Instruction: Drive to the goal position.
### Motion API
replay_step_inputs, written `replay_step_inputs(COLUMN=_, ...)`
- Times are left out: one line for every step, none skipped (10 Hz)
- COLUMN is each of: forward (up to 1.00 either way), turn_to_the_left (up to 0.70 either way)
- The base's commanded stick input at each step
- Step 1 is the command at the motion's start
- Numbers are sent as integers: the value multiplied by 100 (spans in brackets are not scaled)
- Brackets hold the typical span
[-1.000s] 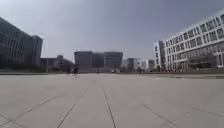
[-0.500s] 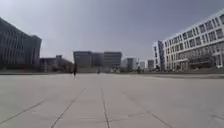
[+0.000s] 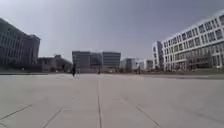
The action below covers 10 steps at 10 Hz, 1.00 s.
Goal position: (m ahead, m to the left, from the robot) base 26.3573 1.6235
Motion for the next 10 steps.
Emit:
replay_step_inputs(forward=85, turn_to_the_left=0)
replay_step_inputs(forward=85, turn_to_the_left=0)
replay_step_inputs(forward=85, turn_to_the_left=0)
replay_step_inputs(forward=85, turn_to_the_left=0)
replay_step_inputs(forward=85, turn_to_the_left=0)
replay_step_inputs(forward=85, turn_to_the_left=0)
replay_step_inputs(forward=85, turn_to_the_left=0)
replay_step_inputs(forward=85, turn_to_the_left=0)
replay_step_inputs(forward=85, turn_to_the_left=0)
replay_step_inputs(forward=85, turn_to_the_left=0)
